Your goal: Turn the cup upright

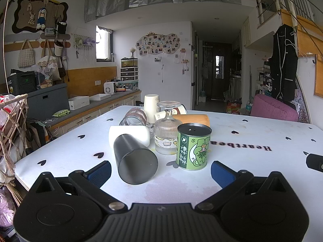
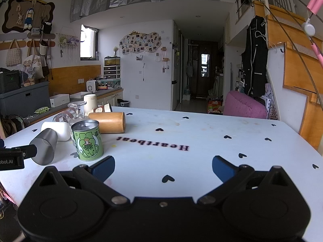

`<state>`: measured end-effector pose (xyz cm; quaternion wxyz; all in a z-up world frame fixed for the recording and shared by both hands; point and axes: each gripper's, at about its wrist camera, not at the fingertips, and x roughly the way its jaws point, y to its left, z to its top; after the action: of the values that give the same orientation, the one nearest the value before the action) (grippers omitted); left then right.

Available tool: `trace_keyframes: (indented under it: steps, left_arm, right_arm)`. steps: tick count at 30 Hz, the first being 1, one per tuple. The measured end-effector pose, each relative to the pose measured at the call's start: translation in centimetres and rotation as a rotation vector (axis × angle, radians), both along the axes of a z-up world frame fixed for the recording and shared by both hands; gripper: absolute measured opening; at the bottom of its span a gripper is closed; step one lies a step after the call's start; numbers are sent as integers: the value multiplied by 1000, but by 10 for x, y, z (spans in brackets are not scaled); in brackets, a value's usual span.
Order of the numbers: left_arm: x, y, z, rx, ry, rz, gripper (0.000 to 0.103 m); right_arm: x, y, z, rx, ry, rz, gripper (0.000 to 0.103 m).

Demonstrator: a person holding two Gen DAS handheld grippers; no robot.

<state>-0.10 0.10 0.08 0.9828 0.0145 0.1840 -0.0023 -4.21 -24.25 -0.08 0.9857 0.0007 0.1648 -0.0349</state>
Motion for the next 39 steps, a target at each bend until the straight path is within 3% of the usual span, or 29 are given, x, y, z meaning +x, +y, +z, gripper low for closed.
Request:
trace_keyframes:
  steps: [39]
  left_arm:
    - [0,3,-3,0,2,1,103]
  right_arm:
    - [-1,-1,0,1,2,0,103]
